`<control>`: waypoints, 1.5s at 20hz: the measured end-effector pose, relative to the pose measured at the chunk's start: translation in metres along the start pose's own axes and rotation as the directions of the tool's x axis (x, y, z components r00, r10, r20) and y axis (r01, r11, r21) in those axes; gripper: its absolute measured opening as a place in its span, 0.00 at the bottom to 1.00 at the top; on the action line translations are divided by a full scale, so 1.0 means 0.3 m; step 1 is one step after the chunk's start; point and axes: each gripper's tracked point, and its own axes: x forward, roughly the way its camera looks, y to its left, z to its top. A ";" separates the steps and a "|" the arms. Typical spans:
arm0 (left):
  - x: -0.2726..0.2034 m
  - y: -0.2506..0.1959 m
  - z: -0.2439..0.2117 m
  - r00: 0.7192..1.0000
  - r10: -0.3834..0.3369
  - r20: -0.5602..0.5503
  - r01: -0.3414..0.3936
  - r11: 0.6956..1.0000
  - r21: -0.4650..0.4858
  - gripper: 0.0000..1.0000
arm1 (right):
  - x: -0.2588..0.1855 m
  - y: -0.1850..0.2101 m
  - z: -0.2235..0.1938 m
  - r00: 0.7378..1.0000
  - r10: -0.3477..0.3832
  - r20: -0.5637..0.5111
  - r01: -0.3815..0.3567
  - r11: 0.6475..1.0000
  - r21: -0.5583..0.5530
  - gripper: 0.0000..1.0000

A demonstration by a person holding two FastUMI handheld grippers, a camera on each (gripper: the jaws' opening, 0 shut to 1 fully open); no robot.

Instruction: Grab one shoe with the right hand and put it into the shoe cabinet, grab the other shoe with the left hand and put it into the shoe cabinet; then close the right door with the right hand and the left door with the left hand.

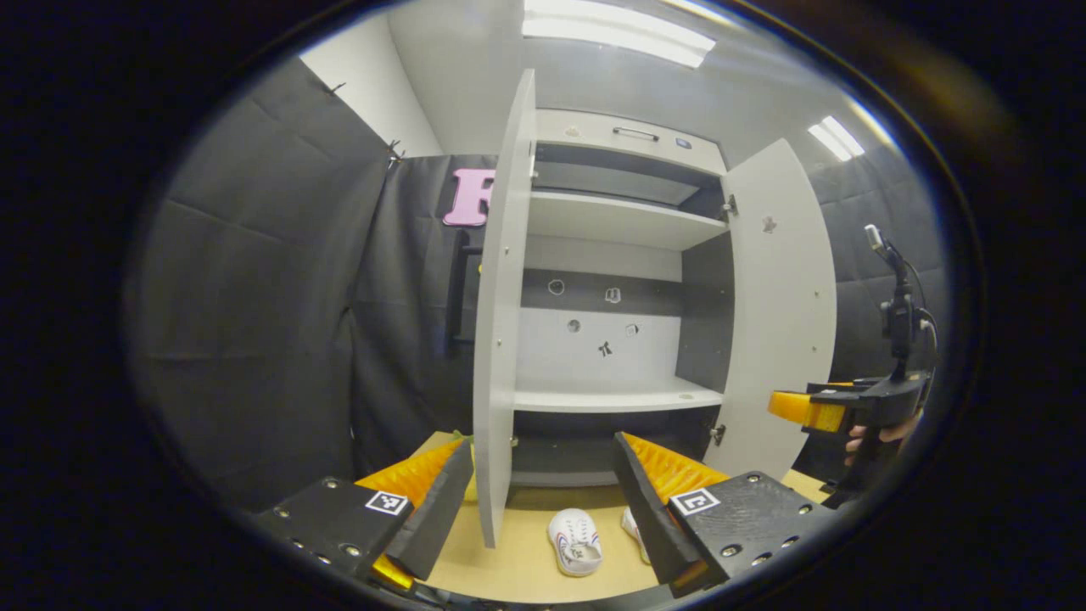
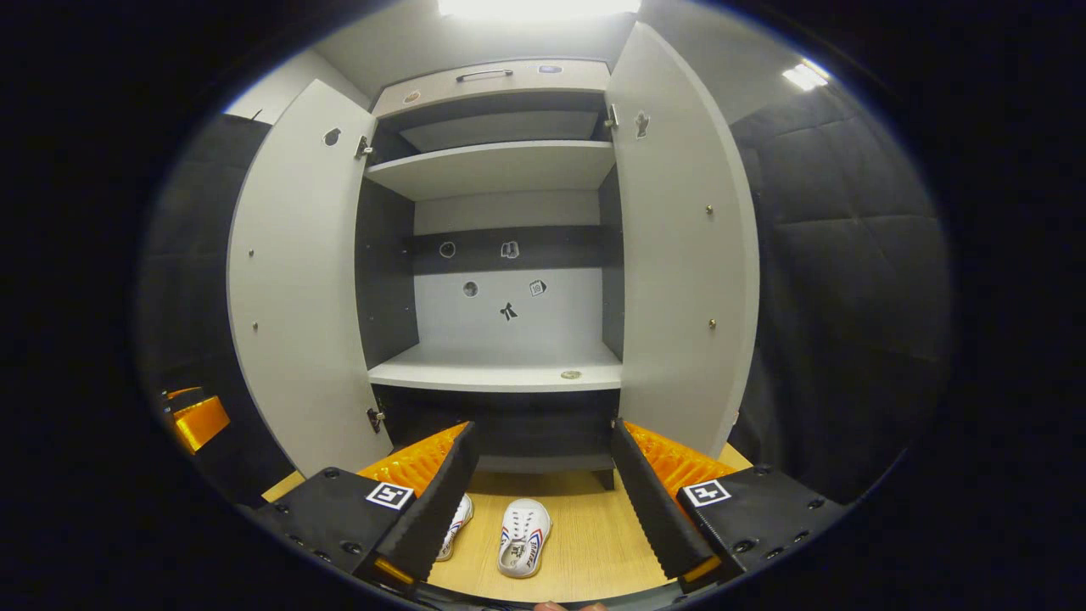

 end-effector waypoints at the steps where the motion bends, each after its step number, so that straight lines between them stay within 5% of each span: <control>1: -0.014 0.011 -0.018 1.000 0.010 -0.009 -0.010 1.000 0.002 0.93 | 0.018 0.010 -0.017 1.000 0.011 -0.018 -0.011 1.000 -0.003 0.99; 12: -0.083 0.083 -0.190 0.990 0.066 -0.124 -0.070 0.997 -0.025 0.93 | 0.256 0.180 -0.314 0.957 0.125 -0.261 -0.126 0.992 0.014 0.95; 23: -0.089 0.116 -0.345 0.967 0.090 -0.238 -0.117 0.988 -0.100 0.95 | 0.445 0.293 -0.840 0.818 0.178 -0.547 -0.173 0.983 0.061 0.98; 30: -0.126 0.141 -0.425 0.944 0.131 -0.302 -0.183 0.972 -0.150 0.94 | 0.507 0.268 -1.070 0.736 0.115 -0.668 -0.152 0.988 0.003 0.99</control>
